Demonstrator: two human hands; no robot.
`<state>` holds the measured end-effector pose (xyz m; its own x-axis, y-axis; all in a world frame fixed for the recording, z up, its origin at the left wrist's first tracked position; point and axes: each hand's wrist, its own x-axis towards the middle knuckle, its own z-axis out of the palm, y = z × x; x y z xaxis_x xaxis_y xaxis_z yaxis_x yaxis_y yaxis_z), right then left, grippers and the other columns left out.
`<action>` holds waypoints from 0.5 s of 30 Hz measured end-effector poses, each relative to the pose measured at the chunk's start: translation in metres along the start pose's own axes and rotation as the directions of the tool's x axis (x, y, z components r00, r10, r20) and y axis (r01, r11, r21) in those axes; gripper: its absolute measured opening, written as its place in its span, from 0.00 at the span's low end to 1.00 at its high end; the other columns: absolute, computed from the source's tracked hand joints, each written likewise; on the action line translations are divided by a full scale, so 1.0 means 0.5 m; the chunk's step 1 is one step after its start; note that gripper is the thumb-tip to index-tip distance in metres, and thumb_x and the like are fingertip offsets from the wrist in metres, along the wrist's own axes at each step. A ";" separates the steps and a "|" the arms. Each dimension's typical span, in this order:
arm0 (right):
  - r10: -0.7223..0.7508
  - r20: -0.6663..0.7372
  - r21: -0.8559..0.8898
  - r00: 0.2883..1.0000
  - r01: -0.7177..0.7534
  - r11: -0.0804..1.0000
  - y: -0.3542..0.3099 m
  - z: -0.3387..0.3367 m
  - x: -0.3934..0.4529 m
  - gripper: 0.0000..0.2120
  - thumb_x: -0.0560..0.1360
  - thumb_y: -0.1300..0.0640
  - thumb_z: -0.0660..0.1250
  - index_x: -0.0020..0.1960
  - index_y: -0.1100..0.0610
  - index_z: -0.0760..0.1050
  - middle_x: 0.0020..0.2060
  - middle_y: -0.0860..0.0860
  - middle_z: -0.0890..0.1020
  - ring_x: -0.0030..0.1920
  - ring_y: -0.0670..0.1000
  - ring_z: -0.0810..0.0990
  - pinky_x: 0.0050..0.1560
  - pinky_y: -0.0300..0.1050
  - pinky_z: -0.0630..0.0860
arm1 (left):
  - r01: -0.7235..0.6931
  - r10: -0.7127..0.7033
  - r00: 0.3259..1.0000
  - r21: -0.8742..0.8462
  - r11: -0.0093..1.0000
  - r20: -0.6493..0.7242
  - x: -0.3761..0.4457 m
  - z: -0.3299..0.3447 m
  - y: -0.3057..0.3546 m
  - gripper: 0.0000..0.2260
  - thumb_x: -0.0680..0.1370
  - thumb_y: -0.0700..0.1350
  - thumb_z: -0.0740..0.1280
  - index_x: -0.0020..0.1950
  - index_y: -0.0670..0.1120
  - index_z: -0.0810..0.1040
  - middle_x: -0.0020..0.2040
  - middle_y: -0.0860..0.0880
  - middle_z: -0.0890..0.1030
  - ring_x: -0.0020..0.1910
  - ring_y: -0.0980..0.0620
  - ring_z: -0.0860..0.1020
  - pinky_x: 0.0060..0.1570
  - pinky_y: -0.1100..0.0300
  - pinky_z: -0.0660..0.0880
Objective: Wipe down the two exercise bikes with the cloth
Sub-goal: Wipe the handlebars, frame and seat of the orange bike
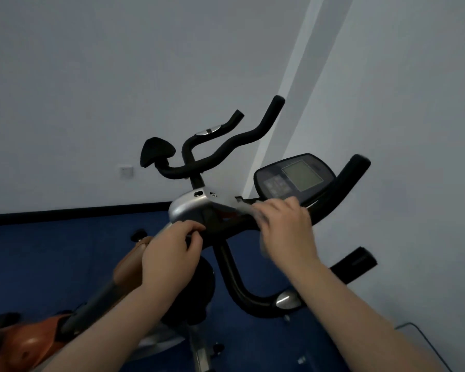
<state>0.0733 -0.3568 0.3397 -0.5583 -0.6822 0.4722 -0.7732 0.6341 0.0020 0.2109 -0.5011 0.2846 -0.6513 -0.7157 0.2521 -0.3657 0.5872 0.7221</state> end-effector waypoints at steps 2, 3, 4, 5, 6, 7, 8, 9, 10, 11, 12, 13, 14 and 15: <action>0.110 -0.035 0.019 0.993 -0.110 0.994 0.031 -0.011 0.005 0.09 0.80 0.53 0.64 0.53 0.53 0.82 0.47 0.49 0.82 0.49 0.54 0.73 0.44 0.46 0.62 | 0.027 -0.027 0.999 -0.003 1.000 -0.017 -0.006 0.003 0.001 0.10 0.79 0.48 0.61 0.53 0.60 0.79 0.37 0.58 0.77 0.33 0.62 0.75 0.29 0.67 0.64; 0.159 -0.066 0.018 0.985 -0.158 0.987 0.021 -0.014 0.003 0.08 0.79 0.54 0.65 0.51 0.54 0.82 0.44 0.49 0.82 0.47 0.54 0.73 0.44 0.46 0.61 | 0.046 -0.046 0.998 -0.001 0.999 -0.035 -0.009 0.005 0.002 0.10 0.79 0.48 0.60 0.53 0.60 0.79 0.36 0.58 0.77 0.33 0.62 0.74 0.29 0.66 0.64; 0.172 -0.091 0.007 0.981 -0.172 0.985 -0.002 -0.010 -0.002 0.06 0.78 0.55 0.67 0.49 0.54 0.83 0.42 0.50 0.82 0.46 0.54 0.74 0.43 0.46 0.62 | 0.060 -0.060 0.997 0.007 0.998 -0.053 -0.011 0.008 0.002 0.10 0.78 0.49 0.59 0.52 0.59 0.79 0.36 0.58 0.77 0.32 0.62 0.74 0.29 0.66 0.65; 0.152 -0.089 0.017 0.984 -0.151 0.988 -0.031 -0.001 -0.012 0.05 0.76 0.56 0.69 0.49 0.55 0.83 0.41 0.50 0.82 0.44 0.54 0.74 0.42 0.46 0.63 | 0.064 -0.062 0.996 0.015 0.998 -0.069 -0.013 0.010 0.002 0.11 0.78 0.50 0.58 0.52 0.59 0.80 0.36 0.58 0.77 0.33 0.61 0.74 0.29 0.65 0.65; 0.102 -0.083 0.039 0.991 -0.099 0.994 -0.057 0.008 -0.024 0.05 0.75 0.58 0.70 0.50 0.55 0.83 0.42 0.50 0.82 0.44 0.54 0.74 0.42 0.46 0.63 | 0.061 -0.059 0.995 0.019 0.998 -0.081 -0.013 0.012 0.000 0.12 0.78 0.50 0.58 0.52 0.59 0.80 0.35 0.58 0.77 0.33 0.61 0.74 0.29 0.64 0.66; 0.036 -0.090 0.062 0.995 -0.030 0.998 -0.070 0.016 -0.033 0.07 0.74 0.60 0.70 0.52 0.55 0.83 0.43 0.50 0.82 0.44 0.53 0.74 0.42 0.45 0.63 | 0.059 -0.057 0.994 0.014 0.998 -0.089 -0.015 0.014 -0.001 0.12 0.78 0.50 0.58 0.52 0.58 0.80 0.35 0.58 0.77 0.33 0.62 0.74 0.29 0.63 0.66; -0.030 -0.090 0.077 0.995 0.037 0.996 -0.066 0.018 -0.033 0.10 0.74 0.61 0.70 0.54 0.54 0.83 0.44 0.49 0.83 0.45 0.53 0.74 0.42 0.44 0.62 | 0.060 -0.059 0.994 0.006 0.998 -0.093 -0.015 0.015 0.000 0.11 0.78 0.50 0.58 0.51 0.58 0.80 0.35 0.59 0.77 0.34 0.62 0.74 0.30 0.63 0.67; -0.067 -0.074 0.088 0.995 0.073 0.993 -0.050 0.013 -0.024 0.11 0.75 0.61 0.69 0.56 0.53 0.82 0.46 0.48 0.83 0.46 0.53 0.73 0.43 0.44 0.62 | 0.064 -0.064 0.993 0.000 0.998 -0.096 -0.016 0.014 0.001 0.11 0.78 0.49 0.59 0.51 0.58 0.80 0.35 0.59 0.77 0.34 0.62 0.74 0.30 0.63 0.67; -0.072 -0.046 0.098 0.996 0.076 0.992 -0.027 0.004 -0.013 0.11 0.76 0.60 0.67 0.57 0.52 0.82 0.47 0.47 0.83 0.47 0.52 0.73 0.44 0.44 0.61 | 0.071 -0.070 0.993 0.000 0.998 -0.098 -0.016 0.013 0.002 0.10 0.78 0.49 0.59 0.51 0.58 0.80 0.35 0.59 0.77 0.35 0.63 0.74 0.31 0.63 0.66; -0.038 -0.012 0.100 0.999 0.039 0.994 -0.003 -0.003 -0.001 0.10 0.78 0.58 0.65 0.57 0.51 0.82 0.48 0.47 0.83 0.48 0.52 0.72 0.44 0.44 0.60 | 0.076 -0.075 0.992 0.005 0.997 -0.100 -0.017 0.012 0.003 0.10 0.78 0.49 0.59 0.50 0.58 0.80 0.35 0.59 0.77 0.35 0.63 0.74 0.31 0.63 0.66; 0.021 -0.003 0.082 1.000 -0.021 0.996 0.020 -0.007 0.008 0.10 0.80 0.55 0.63 0.56 0.50 0.81 0.48 0.46 0.83 0.49 0.51 0.71 0.45 0.44 0.59 | 0.080 -0.078 0.992 0.009 0.997 -0.103 -0.016 0.012 0.003 0.10 0.78 0.50 0.59 0.50 0.58 0.80 0.35 0.59 0.77 0.34 0.63 0.74 0.30 0.64 0.66; 0.077 -0.016 0.052 0.997 -0.076 0.996 0.032 -0.008 0.013 0.11 0.81 0.53 0.60 0.56 0.49 0.81 0.48 0.46 0.82 0.50 0.51 0.71 0.45 0.44 0.58 | 0.080 -0.079 0.991 0.010 0.997 -0.105 -0.016 0.013 0.003 0.10 0.78 0.50 0.59 0.50 0.58 0.79 0.34 0.59 0.77 0.33 0.63 0.74 0.30 0.64 0.67; 0.126 -0.034 0.031 0.991 -0.125 0.992 0.028 -0.011 0.015 0.12 0.81 0.52 0.60 0.56 0.49 0.81 0.47 0.47 0.82 0.49 0.52 0.71 0.45 0.44 0.57 | 0.076 -0.075 0.992 0.011 0.997 -0.105 -0.015 0.014 0.003 0.10 0.78 0.50 0.59 0.50 0.58 0.79 0.34 0.59 0.77 0.33 0.62 0.74 0.29 0.64 0.67; 0.144 -0.051 0.022 0.988 -0.143 0.989 0.010 -0.012 0.012 0.11 0.80 0.53 0.61 0.55 0.51 0.81 0.45 0.48 0.82 0.47 0.52 0.71 0.44 0.45 0.58 | 0.069 -0.068 0.993 0.008 0.998 -0.099 -0.014 0.014 0.002 0.09 0.78 0.50 0.59 0.50 0.59 0.79 0.34 0.58 0.77 0.33 0.62 0.74 0.30 0.64 0.67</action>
<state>0.0679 -0.3554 0.3477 -0.6478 -0.5643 0.5118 -0.6916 0.7173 -0.0847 0.2102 -0.4929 0.2791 -0.5561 -0.7879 0.2646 -0.4152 0.5391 0.7328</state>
